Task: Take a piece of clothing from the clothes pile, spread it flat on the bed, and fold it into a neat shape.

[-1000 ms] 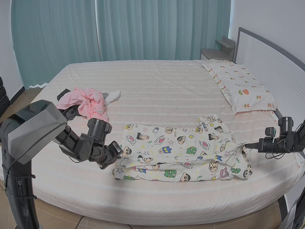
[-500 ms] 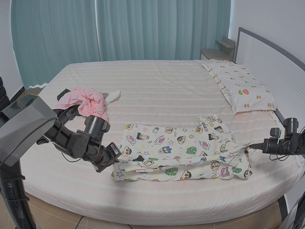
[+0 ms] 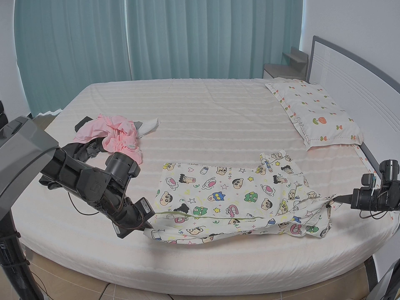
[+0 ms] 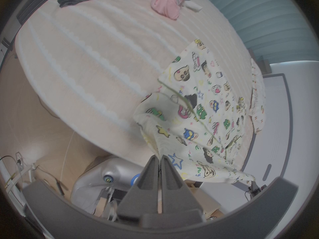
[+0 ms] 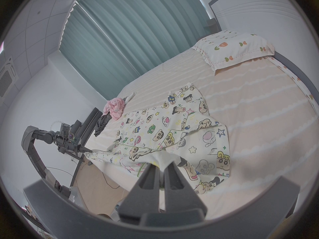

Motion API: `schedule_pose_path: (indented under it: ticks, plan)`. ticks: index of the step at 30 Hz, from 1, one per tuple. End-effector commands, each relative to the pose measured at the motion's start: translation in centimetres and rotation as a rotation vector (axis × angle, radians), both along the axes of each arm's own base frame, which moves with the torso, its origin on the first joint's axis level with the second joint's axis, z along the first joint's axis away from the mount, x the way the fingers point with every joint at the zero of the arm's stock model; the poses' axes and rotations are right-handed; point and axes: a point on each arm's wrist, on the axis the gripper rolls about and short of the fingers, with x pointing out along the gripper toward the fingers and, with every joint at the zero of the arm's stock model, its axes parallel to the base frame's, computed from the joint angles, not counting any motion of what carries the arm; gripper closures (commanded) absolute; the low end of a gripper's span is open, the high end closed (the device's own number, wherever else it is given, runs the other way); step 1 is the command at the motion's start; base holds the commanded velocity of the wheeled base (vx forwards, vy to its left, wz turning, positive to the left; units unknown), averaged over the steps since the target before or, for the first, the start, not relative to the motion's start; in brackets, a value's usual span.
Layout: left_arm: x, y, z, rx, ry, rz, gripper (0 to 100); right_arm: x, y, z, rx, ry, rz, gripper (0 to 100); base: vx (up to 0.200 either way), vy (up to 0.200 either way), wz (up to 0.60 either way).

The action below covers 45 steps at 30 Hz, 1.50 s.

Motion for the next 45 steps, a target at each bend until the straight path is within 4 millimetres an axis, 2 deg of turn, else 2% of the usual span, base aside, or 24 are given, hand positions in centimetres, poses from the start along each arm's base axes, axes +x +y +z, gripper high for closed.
schedule_pose_path:
  ticks: [1, 5, 6, 9, 14, 25, 34, 45]
  plan:
    - [-0.3, 0.0, -0.2, 0.016, 0.031, -0.018, 100, -1.1, 0.2, 0.0, -0.007, 0.005, 0.000, 100, 0.000, 0.000, 0.00]
    - [-0.4, 0.1, -0.3, 0.021, 0.040, -0.024, 100, -1.3, 0.1, -0.1, -0.009, 0.008, 0.001, 100, 0.000, 0.000, 0.00]
    - [-0.8, 0.2, -0.4, 0.040, 0.077, -0.042, 100, -2.0, 0.3, -0.5, -0.022, 0.014, 0.012, 100, 0.000, 0.000, 0.00]
    - [-1.2, 0.2, -0.6, 0.057, 0.106, -0.067, 100, -2.4, 0.5, -0.8, -0.020, 0.029, 0.018, 100, 0.000, 0.000, 0.00]
    - [-1.5, 0.2, -1.1, 0.078, 0.146, -0.099, 100, -2.3, 0.4, -0.8, -0.024, 0.026, 0.020, 100, 0.000, 0.000, 0.00]
    - [2.0, -1.1, -1.9, 0.058, 0.115, -0.032, 100, 1.3, 0.5, 0.6, -0.006, -0.016, 0.009, 100, 0.000, 0.000, 0.00]
    - [4.6, -0.9, -2.1, 0.082, 0.064, 0.008, 100, 3.7, 1.6, -0.8, -0.036, 0.026, 0.011, 100, 0.000, 0.000, 0.00]
    - [6.2, -1.3, -2.1, 0.081, 0.016, 0.026, 100, 6.1, 1.4, -1.4, -0.049, 0.017, -0.012, 100, 0.000, 0.000, 0.00]
